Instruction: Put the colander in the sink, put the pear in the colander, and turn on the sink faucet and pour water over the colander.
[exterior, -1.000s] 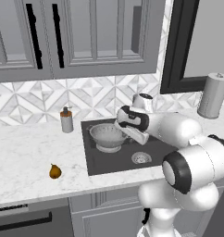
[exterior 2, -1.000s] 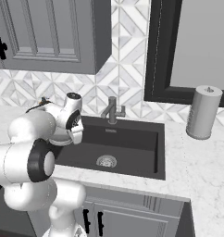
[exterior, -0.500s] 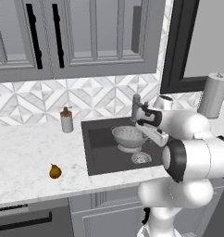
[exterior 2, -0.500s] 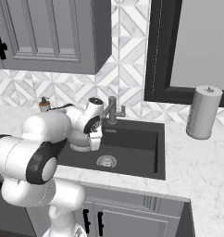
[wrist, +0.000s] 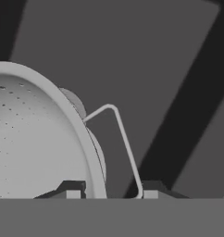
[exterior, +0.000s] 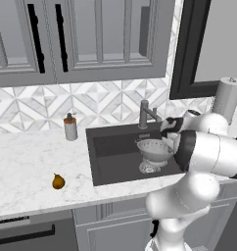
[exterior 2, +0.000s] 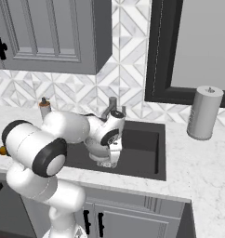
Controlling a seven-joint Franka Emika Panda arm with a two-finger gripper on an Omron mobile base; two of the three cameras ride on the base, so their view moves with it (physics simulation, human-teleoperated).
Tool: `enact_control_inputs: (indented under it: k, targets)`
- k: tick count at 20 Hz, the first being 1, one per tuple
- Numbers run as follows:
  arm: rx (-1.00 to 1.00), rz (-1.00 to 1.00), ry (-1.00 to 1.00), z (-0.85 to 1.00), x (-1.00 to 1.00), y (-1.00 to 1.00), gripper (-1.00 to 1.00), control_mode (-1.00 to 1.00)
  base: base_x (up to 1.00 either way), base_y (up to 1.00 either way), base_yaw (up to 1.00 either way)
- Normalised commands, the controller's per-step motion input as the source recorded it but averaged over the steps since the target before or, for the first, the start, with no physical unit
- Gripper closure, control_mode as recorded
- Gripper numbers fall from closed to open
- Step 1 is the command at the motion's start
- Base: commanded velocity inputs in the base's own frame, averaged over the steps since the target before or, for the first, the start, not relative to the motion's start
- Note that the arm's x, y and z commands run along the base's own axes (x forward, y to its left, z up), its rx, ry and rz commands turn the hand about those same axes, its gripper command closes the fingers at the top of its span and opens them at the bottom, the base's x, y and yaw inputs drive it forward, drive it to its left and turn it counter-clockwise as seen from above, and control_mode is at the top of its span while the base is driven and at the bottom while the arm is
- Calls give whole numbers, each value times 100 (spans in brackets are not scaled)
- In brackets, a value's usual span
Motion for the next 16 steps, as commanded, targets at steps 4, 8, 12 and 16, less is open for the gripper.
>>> enact_control_inputs:
  k: [4,8,12,16]
  targets:
    - [0,2,-1,-37,0,-53,100,-100,0,0,0]
    - [0,13,0,-28,19,-26,100,-100,0,0,0]
    - [0,15,-2,-28,38,-6,100,-100,0,0,0]
    - [0,12,-5,-32,43,0,100,-100,0,0,0]
